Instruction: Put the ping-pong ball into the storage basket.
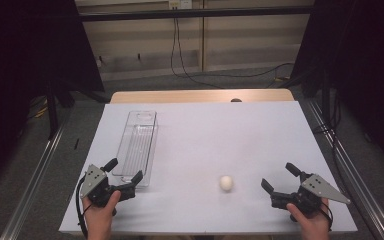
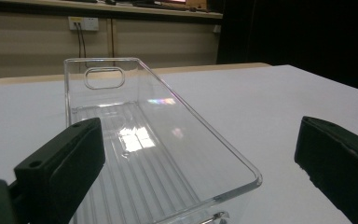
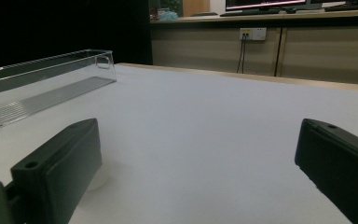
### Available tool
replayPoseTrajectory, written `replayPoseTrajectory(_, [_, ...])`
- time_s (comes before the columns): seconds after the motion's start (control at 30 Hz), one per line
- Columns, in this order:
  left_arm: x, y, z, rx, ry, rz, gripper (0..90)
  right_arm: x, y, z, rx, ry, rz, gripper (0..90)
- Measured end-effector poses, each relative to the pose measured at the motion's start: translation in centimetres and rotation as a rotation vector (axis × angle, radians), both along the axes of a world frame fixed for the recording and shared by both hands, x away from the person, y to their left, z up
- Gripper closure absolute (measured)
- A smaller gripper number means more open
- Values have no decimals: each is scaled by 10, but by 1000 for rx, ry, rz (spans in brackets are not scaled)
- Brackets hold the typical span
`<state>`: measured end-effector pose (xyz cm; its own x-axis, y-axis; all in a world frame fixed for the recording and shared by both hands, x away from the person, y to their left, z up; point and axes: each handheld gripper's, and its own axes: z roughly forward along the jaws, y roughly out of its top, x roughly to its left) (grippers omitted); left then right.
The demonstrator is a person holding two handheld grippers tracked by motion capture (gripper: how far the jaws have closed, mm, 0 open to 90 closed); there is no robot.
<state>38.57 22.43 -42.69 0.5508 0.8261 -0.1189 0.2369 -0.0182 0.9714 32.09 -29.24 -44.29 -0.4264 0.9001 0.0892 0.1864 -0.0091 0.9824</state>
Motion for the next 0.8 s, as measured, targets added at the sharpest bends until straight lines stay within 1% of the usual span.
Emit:
replayPoseTrajectory(0.07, [1,-1,1,4,-1,-9,17,-1,0,0,0,-3,-3,2])
replayPoseTrajectory(0.1, [1,-2,2,14,0,-14,17,-1,0,0,1,-1,-1,2])
replayPoseTrajectory(0.2, [2,-4,2,9,1,-18,17,-1,-1,1,7,1,-3,2])
replayPoseTrajectory(0.27, [2,-5,3,0,2,-22,17,-1,-1,1,3,4,8,3])
replayPoseTrajectory(0.37, [1,-7,4,2,1,-24,17,-1,-1,1,2,3,5,3])
replayPoseTrajectory(0.4, [1,-6,5,17,-3,-33,18,0,0,1,6,2,3,3])
replayPoseTrajectory(0.47, [0,-7,6,18,-3,-37,17,0,0,1,3,0,6,3])
replayPoseTrajectory(0.5, [0,-8,6,16,-1,-29,17,0,0,1,-1,0,11,3])
replayPoseTrajectory(0.53, [0,-10,6,13,1,-36,17,-1,0,1,4,2,8,3])
replayPoseTrajectory(0.57, [1,-10,6,21,0,-39,17,0,0,1,5,4,7,3])
replayPoseTrajectory(0.6, [0,-12,6,6,2,-37,17,0,0,1,5,4,7,3])
replayPoseTrajectory(0.67, [1,-15,6,20,4,-58,17,0,0,1,5,6,14,6])
replayPoseTrajectory(0.7, [1,-17,7,18,5,-52,17,0,0,1,-3,4,19,6])
replayPoseTrajectory(0.8, [2,-20,8,22,6,-66,16,-1,1,2,-2,3,17,6])
